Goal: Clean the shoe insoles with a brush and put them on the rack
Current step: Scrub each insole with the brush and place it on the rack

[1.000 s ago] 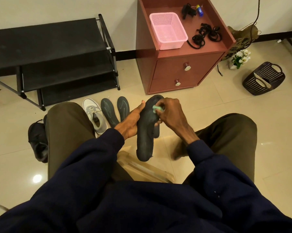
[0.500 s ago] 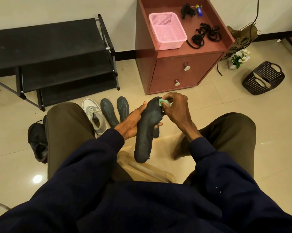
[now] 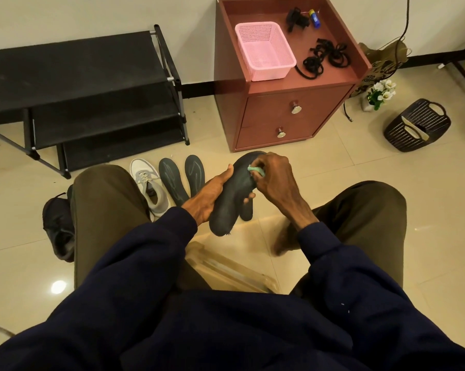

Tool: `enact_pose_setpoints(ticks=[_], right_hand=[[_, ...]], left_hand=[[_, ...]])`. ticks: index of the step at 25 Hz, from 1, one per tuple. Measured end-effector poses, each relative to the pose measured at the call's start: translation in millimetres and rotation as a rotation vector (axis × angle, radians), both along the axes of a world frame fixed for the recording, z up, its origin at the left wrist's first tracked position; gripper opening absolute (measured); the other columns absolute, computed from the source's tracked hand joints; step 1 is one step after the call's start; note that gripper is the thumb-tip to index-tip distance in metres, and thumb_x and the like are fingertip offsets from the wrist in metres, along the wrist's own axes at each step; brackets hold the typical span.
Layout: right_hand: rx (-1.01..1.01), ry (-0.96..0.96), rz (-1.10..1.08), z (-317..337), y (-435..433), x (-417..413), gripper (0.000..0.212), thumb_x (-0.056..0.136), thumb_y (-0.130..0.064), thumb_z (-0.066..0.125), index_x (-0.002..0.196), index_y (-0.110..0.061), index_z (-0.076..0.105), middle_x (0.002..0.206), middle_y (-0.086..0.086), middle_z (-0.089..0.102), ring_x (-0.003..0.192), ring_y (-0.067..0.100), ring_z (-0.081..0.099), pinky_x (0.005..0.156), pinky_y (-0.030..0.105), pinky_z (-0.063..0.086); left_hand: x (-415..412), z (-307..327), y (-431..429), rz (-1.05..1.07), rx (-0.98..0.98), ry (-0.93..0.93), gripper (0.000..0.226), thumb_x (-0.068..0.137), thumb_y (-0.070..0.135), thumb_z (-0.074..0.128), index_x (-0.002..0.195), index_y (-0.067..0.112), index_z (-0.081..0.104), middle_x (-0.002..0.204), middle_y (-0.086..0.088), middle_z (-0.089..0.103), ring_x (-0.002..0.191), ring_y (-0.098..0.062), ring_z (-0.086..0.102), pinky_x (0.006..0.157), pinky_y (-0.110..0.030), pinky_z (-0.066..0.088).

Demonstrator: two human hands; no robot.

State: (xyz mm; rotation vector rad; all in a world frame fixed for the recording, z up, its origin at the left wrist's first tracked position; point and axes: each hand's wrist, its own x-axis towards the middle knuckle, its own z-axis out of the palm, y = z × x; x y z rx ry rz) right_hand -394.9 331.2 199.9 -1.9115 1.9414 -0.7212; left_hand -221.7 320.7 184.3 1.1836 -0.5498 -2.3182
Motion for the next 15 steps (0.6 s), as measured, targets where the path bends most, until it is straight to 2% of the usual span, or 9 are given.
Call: enact_pose_setpoints(ticks=[1,3,5,8,10,13,15], right_hand=[[0.041,-0.052,0.061,3.0,1.9,6.4,0.007,0.083,-0.007,0.079,0.089,-0.01,0.077,0.084,0.0,0.071,0.069,0.008,0.064,0.063,0.021,0.056],[0.204,-0.118,0.218,8.6,6.5,20.5,0.006,0.086,-0.009,0.079,0.092,-0.009,0.078,0.084,-0.003,0.07,0.069,0.002,0.064,0.063,0.014,0.056],[0.235,-0.085,0.268,6.5,6.7,24.5,0.006,0.087,-0.011,0.079,0.093,-0.009,0.078,0.084,-0.003,0.071,0.069,0.002,0.064,0.062,0.013,0.055],[0.035,0.025,0.028,0.3,-1.3,9.0,0.007,0.084,-0.008,0.078,0.09,-0.011,0.076,0.085,0.003,0.071,0.068,0.009,0.064,0.061,0.015,0.053],[-0.029,0.055,-0.021,-1.6,0.0,7.4,0.009,0.082,-0.007,0.078,0.09,-0.011,0.075,0.087,0.005,0.071,0.071,0.01,0.061,0.062,0.012,0.048],[0.048,-0.012,0.192,4.1,11.7,32.5,0.012,0.082,-0.005,0.077,0.092,-0.011,0.077,0.09,0.003,0.073,0.076,0.011,0.063,0.07,0.024,0.056],[0.14,-0.052,0.368,14.0,19.1,45.9,0.012,0.084,-0.006,0.078,0.094,-0.012,0.079,0.09,0.002,0.076,0.077,0.01,0.066,0.071,0.024,0.057]], left_hand=[[1.0,-0.9,-1.0,0.016,-0.007,-0.021,0.056,0.103,0.055,0.046,0.121,0.007,0.068,0.105,-0.018,0.074,0.082,-0.028,0.072,0.072,-0.037,0.062],[2.6,-6.1,-2.4,0.026,-0.037,-0.081,0.061,0.101,0.062,0.044,0.124,0.011,0.069,0.111,-0.016,0.074,0.091,-0.027,0.072,0.085,-0.042,0.06],[3.9,-7.5,-1.5,0.05,-0.052,-0.109,0.06,0.101,0.062,0.043,0.122,0.013,0.071,0.113,-0.015,0.074,0.095,-0.027,0.072,0.093,-0.045,0.057],[3.6,-5.6,-2.0,0.055,-0.024,-0.041,0.06,0.102,0.058,0.045,0.128,0.009,0.066,0.116,-0.017,0.071,0.091,-0.028,0.072,0.082,-0.04,0.058],[3.1,-4.7,-2.3,0.055,-0.02,-0.034,0.056,0.103,0.056,0.045,0.123,0.009,0.068,0.111,-0.015,0.074,0.089,-0.026,0.074,0.081,-0.037,0.058],[5.2,-3.6,-3.4,0.071,-0.049,-0.085,0.05,0.104,0.055,0.043,0.106,0.014,0.072,0.093,-0.006,0.078,0.085,-0.02,0.075,0.075,-0.033,0.06],[8.4,-2.9,-3.9,0.096,-0.042,-0.094,0.05,0.104,0.056,0.042,0.103,0.016,0.072,0.089,-0.004,0.078,0.085,-0.019,0.074,0.076,-0.033,0.059]])
